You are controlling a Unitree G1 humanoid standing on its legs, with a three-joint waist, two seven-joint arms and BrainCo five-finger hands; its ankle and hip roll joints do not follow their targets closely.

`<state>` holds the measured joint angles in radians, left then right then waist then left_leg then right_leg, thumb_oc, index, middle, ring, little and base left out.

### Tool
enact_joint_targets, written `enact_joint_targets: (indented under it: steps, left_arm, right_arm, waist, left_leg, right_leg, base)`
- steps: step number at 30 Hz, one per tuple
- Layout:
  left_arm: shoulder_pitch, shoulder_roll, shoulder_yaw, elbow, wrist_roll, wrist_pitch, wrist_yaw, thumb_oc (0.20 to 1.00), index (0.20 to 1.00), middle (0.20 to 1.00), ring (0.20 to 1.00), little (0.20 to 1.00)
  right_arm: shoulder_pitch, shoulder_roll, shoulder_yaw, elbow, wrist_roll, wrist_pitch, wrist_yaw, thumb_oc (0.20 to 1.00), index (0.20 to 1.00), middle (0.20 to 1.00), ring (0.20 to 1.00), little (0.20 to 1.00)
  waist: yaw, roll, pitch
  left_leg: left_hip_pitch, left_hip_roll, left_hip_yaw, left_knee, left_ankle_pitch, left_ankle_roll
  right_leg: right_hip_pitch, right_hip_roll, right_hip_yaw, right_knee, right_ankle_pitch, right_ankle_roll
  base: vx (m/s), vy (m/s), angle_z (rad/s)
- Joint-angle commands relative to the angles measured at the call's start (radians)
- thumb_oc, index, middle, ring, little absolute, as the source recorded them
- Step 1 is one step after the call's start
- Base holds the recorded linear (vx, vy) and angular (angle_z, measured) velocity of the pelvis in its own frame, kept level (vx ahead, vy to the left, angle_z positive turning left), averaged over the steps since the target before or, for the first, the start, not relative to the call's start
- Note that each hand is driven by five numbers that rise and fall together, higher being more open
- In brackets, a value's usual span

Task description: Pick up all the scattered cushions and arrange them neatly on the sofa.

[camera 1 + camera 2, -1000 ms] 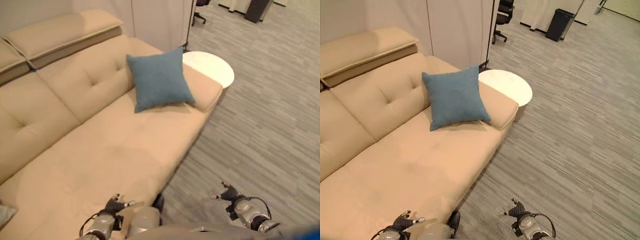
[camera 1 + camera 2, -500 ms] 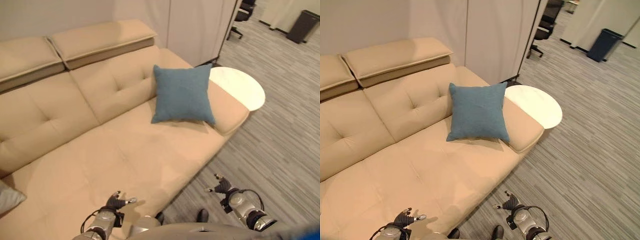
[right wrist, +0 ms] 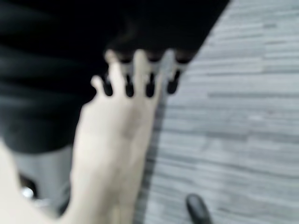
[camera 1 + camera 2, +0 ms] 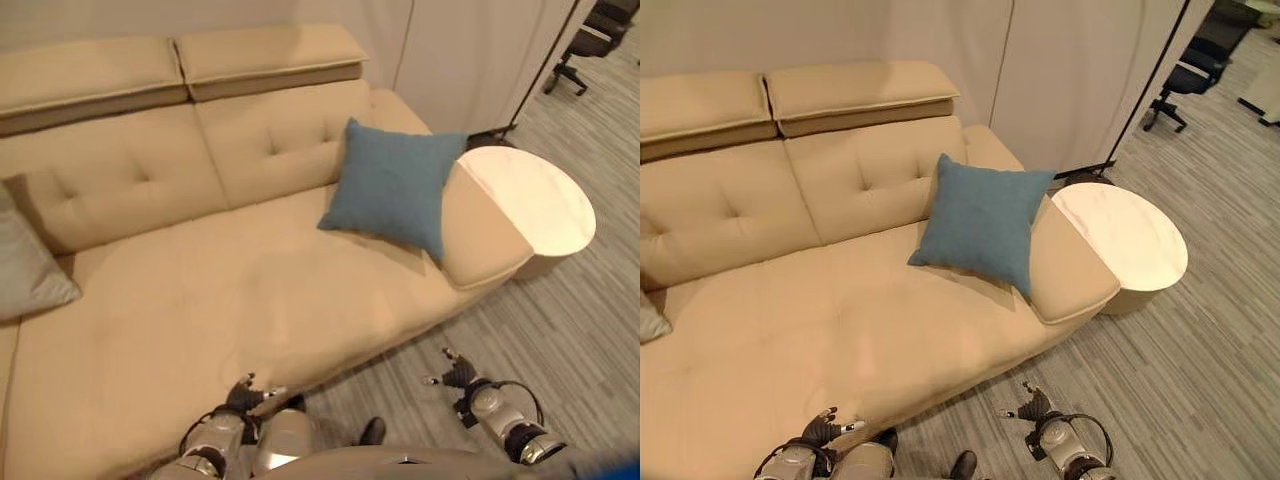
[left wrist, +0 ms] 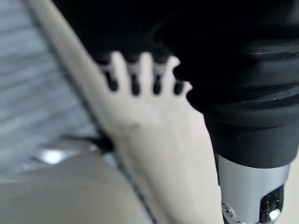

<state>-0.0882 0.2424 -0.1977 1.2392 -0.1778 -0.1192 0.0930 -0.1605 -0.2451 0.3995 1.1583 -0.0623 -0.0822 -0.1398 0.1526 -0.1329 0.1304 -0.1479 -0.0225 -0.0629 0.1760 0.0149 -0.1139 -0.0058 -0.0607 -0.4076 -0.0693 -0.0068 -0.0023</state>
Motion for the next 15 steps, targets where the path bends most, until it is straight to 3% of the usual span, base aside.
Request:
enact_joint_targets:
  steps: [1, 3, 4, 7, 9, 11, 12, 15]
  left_arm:
    - [0.005, 0.008, 0.003, 0.011, 0.020, -0.006, 0.006, 1.000, 1.000, 1.000, 1.000, 1.000]
    - [0.010, 0.010, 0.009, 0.014, 0.021, -0.006, 0.005, 1.000, 1.000, 1.000, 1.000, 1.000]
    - [0.025, 0.018, 0.035, 0.022, -0.003, -0.010, 0.008, 1.000, 1.000, 1.000, 1.000, 1.000]
    - [0.025, 0.022, 0.037, 0.021, -0.008, -0.009, 0.009, 1.000, 1.000, 1.000, 1.000, 1.000]
    - [0.020, 0.030, 0.035, 0.018, -0.009, -0.008, 0.007, 1.000, 1.000, 1.000, 1.000, 1.000]
    - [0.012, 0.034, 0.029, 0.015, -0.010, -0.007, 0.007, 1.000, 1.000, 1.000, 1.000, 1.000]
    - [0.001, 0.040, 0.014, 0.007, -0.002, -0.010, 0.009, 1.000, 1.000, 1.000, 1.000, 1.000]
    - [-0.001, 0.042, 0.012, 0.004, -0.003, -0.011, 0.011, 1.000, 1.000, 1.000, 1.000, 1.000]
  right_arm:
    - [-0.009, -0.004, -0.012, -0.017, 0.025, -0.015, -0.004, 1.000, 1.000, 1.000, 1.000, 1.000]
    - [-0.011, -0.001, -0.010, -0.011, 0.024, -0.016, -0.004, 1.000, 1.000, 1.000, 1.000, 1.000]
    - [-0.023, 0.014, -0.001, -0.014, 0.010, -0.016, 0.005, 1.000, 1.000, 1.000, 1.000, 1.000]
    - [-0.024, 0.020, -0.005, -0.017, 0.005, -0.017, 0.006, 1.000, 1.000, 1.000, 1.000, 1.000]
    - [-0.032, 0.030, -0.003, -0.026, -0.005, -0.015, 0.009, 1.000, 1.000, 1.000, 1.000, 1.000]
    - [-0.037, 0.031, -0.003, -0.033, -0.004, -0.015, 0.009, 1.000, 1.000, 1.000, 1.000, 1.000]
    - [-0.037, 0.036, 0.001, -0.052, -0.002, -0.016, 0.012, 1.000, 1.000, 1.000, 1.000, 1.000]
    - [-0.037, 0.035, 0.005, -0.062, -0.002, -0.015, 0.014, 1.000, 1.000, 1.000, 1.000, 1.000]
  waist:
    - [0.001, 0.009, -0.034]
    - [0.013, 0.005, -0.036]
    - [0.036, -0.005, -0.033]
    - [0.038, -0.003, -0.030]
    - [0.035, 0.004, -0.014]
    - [0.026, 0.013, -0.011]
    - [0.009, 0.024, -0.012]
    - [0.006, 0.022, -0.013]
  left_leg:
    - [-0.037, -0.045, 0.063, -0.088, 0.002, 0.065]
    - [-0.042, -0.054, 0.055, -0.082, 0.002, 0.063]
    - [-0.010, -0.077, 0.002, -0.068, -0.028, 0.087]
    - [0.005, -0.073, 0.000, -0.067, -0.038, 0.096]
    - [0.051, -0.083, -0.012, -0.056, -0.066, 0.134]
    - [0.066, -0.073, -0.020, -0.059, -0.066, 0.137]
    - [0.120, -0.060, -0.049, -0.069, -0.089, 0.142]
    - [0.141, -0.056, -0.055, -0.079, -0.098, 0.138]
  right_leg:
    - [0.058, -0.014, 0.045, 0.039, -0.009, 0.115]
    - [0.058, -0.012, 0.057, 0.044, -0.014, 0.119]
    - [0.055, -0.027, 0.080, 0.143, -0.018, 0.130]
    - [0.041, -0.044, 0.073, 0.214, -0.016, 0.143]
    - [-0.020, -0.106, 0.077, 0.425, 0.106, 0.189]
    - [-0.045, -0.103, 0.087, 0.487, 0.117, 0.189]
    - [-0.110, -0.103, 0.091, 0.529, 0.109, 0.170]
    - [-0.113, -0.126, 0.060, 0.477, 0.106, 0.164]
  base:
    - [0.21, 0.025, 0.23]
    - [0.22, 0.063, 0.05]
    - [0.23, 0.097, -0.41]
    - [0.22, 0.112, -0.42]
    - [0.28, 0.200, 0.02]
    - [0.27, 0.129, 0.10]
    - [0.28, 0.101, 0.26]
    - [0.23, 0.010, 0.19]
